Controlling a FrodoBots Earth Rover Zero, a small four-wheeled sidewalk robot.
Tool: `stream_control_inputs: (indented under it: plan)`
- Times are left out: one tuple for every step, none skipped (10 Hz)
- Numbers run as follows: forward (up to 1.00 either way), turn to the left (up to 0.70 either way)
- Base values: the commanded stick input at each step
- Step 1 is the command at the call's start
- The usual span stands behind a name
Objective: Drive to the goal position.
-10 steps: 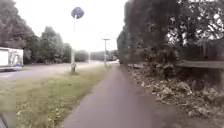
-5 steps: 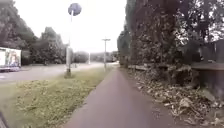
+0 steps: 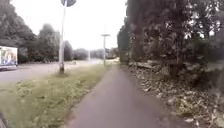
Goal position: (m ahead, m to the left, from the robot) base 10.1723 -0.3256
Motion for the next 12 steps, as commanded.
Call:
stream_control_inputs:
  plan:
    - [1.00, 0.00]
    - [1.00, 0.00]
    - [1.00, 0.00]
    - [1.00, 0.00]
    - [1.00, 0.00]
    - [1.00, 0.00]
    - [1.00, 0.00]
    - [1.00, 0.00]
    - [1.00, 0.00]
    - [1.00, 0.00]
    - [1.00, 0.00]
    - [1.00, 0.00]
